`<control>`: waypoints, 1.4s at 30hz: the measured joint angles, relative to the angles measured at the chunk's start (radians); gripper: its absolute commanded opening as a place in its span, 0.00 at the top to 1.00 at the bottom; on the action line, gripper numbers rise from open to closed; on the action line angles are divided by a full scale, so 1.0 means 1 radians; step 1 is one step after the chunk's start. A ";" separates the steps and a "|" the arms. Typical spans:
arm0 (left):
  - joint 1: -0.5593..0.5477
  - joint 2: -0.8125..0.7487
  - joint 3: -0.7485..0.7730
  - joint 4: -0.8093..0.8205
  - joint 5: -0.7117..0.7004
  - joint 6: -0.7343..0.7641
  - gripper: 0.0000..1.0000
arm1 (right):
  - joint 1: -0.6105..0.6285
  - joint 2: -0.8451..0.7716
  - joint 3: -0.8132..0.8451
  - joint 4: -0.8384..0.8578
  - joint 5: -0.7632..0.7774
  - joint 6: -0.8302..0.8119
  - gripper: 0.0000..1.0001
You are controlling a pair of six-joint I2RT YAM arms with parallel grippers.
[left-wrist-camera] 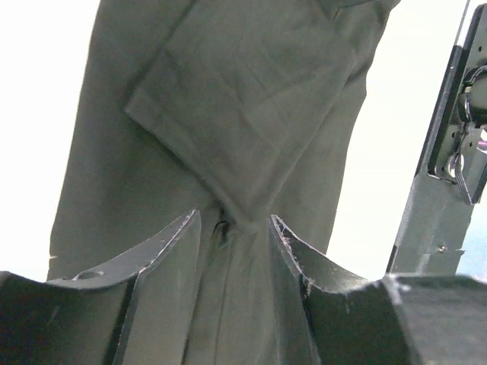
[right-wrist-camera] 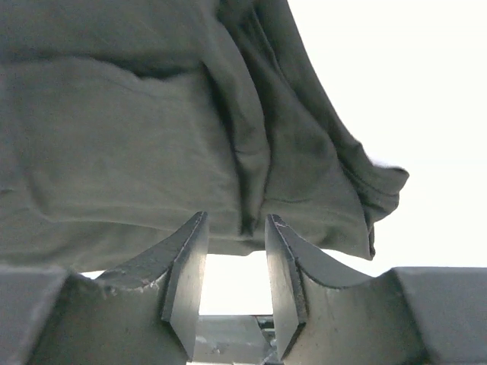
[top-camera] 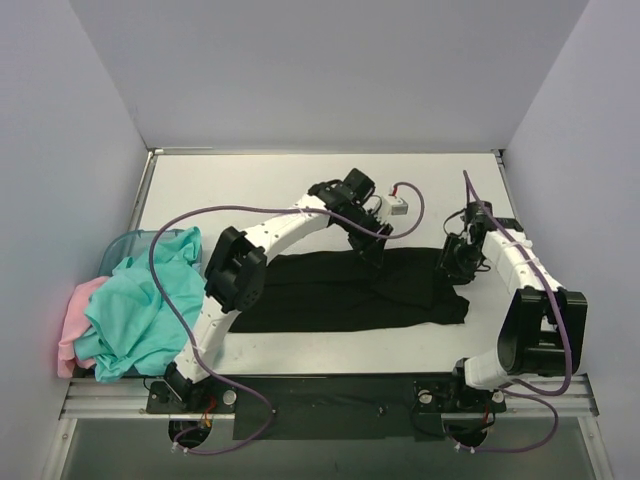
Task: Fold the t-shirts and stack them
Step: Rotate the tshirt 90 degrees
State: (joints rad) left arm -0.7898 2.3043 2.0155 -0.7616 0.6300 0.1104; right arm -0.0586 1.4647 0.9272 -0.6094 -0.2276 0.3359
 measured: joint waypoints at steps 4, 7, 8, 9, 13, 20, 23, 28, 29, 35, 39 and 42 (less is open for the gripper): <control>0.051 -0.032 0.084 -0.083 0.021 0.088 0.71 | 0.001 0.002 0.097 0.008 0.013 0.003 1.00; 0.140 -0.103 0.026 -0.111 -0.004 0.138 0.94 | 0.001 0.051 0.163 0.026 0.014 0.008 1.00; 0.185 -0.138 -0.024 -0.111 -0.027 0.152 0.95 | 0.000 0.078 0.184 0.032 0.014 0.010 1.00; 0.235 -0.176 -0.077 -0.112 -0.056 0.168 0.96 | -0.001 0.113 0.203 0.042 0.013 0.013 1.00; 0.461 -0.286 -0.286 -0.109 -0.183 0.246 0.97 | -0.007 0.269 0.266 0.060 -0.001 0.021 1.00; 0.595 -0.387 -0.587 -0.086 -0.389 0.356 0.96 | -0.019 0.443 0.299 0.039 -0.040 0.040 1.00; 0.592 -0.391 -0.667 -0.062 -0.455 0.371 0.96 | -0.031 0.522 0.410 -0.008 -0.055 0.057 1.00; 0.616 -0.400 -0.719 -0.044 -0.495 0.373 0.87 | -0.061 0.757 0.776 -0.076 -0.107 0.085 1.00; 0.618 -0.407 -0.723 -0.047 -0.484 0.375 0.84 | -0.061 0.797 0.840 -0.081 -0.119 0.087 1.00; 0.621 -0.459 -0.718 -0.109 -0.314 0.376 0.70 | -0.063 1.000 1.204 -0.090 -0.171 0.092 0.86; 0.635 -0.479 -0.663 -0.108 -0.277 0.335 0.56 | -0.064 0.964 1.220 -0.072 -0.165 0.074 0.67; 0.647 -0.475 -0.638 -0.082 -0.277 0.312 0.51 | -0.067 0.845 1.120 -0.051 -0.130 0.043 0.64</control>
State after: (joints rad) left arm -0.1425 1.8290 1.3773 -0.8436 0.3527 0.4221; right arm -0.1257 2.3100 2.0476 -0.6605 -0.3573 0.3786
